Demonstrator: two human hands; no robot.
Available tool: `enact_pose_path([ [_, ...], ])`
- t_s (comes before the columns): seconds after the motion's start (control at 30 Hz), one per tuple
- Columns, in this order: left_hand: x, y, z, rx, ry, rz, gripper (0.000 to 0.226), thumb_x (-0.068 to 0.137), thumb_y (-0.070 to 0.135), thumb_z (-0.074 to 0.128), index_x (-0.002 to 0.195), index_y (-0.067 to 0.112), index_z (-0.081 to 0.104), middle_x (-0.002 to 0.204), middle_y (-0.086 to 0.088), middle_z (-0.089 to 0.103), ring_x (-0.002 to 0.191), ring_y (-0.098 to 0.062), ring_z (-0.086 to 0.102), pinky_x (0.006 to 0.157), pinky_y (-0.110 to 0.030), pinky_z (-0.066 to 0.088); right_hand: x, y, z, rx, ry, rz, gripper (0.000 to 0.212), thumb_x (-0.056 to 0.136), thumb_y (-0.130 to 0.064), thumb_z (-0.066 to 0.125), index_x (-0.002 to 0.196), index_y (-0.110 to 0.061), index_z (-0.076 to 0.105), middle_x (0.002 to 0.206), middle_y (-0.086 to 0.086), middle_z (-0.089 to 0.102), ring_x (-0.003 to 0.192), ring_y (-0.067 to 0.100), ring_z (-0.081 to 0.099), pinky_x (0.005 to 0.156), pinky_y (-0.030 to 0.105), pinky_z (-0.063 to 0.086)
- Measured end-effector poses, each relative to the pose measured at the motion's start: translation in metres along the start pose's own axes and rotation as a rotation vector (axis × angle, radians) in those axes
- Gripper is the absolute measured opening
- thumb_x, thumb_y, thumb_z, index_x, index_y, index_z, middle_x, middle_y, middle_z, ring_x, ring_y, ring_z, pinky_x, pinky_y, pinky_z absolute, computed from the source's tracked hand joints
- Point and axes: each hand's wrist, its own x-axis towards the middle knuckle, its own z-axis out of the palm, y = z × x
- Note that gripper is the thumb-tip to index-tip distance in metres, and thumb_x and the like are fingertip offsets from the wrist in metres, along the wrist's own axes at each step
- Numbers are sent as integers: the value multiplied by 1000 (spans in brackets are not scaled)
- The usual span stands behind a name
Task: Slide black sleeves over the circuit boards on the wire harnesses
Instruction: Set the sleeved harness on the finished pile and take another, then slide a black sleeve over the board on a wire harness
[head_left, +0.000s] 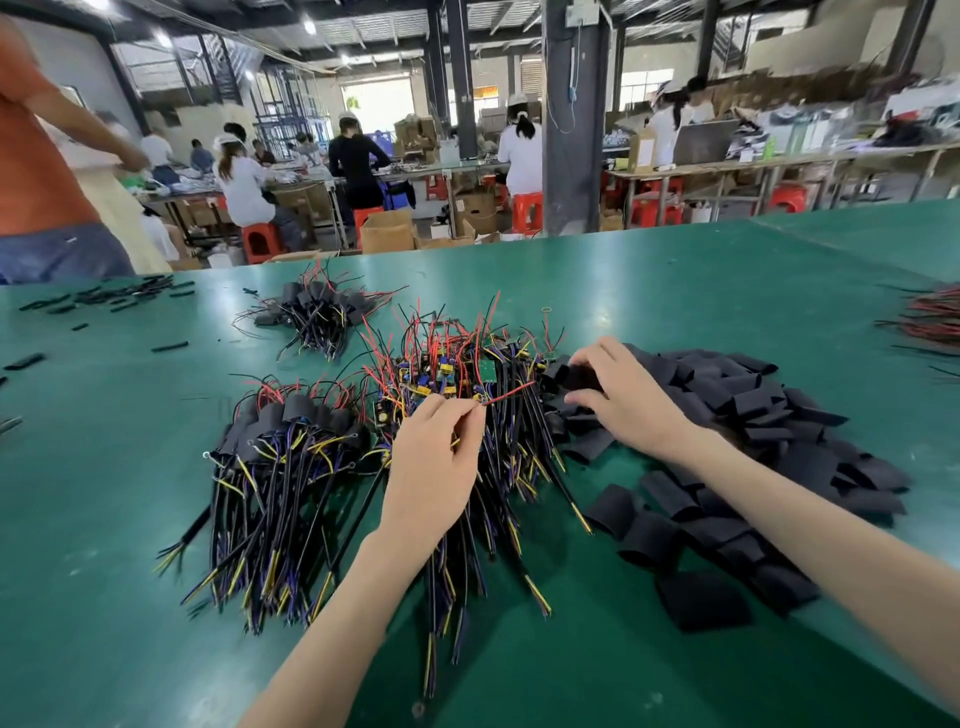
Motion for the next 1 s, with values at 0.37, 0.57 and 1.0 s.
enact_pose_path([
  [0.37,-7,6,4,-88,-31,73,11,92,11,60,94,9,71,73,-3,61,63,-21,54,68,-42,47,-56,-31,-2,172,101,31,30,75,-12,76,100,-6,60,94,-2,48,83,8,44,74,10,29],
  [0.57,-10,10,4,-87,-55,102,10,91,9,61,93,7,71,75,-4,63,66,-24,58,75,-45,48,-63,-32,-3,238,125,78,29,74,-13,77,97,-10,61,93,-1,51,83,9,49,76,12,34],
  [1.0,-14,11,7,-51,-29,171,12,90,15,59,92,12,70,78,4,59,73,-6,48,80,-26,35,-67,-34,-6,264,132,93,28,73,-14,78,96,-13,63,93,-3,54,86,11,52,80,12,35],
])
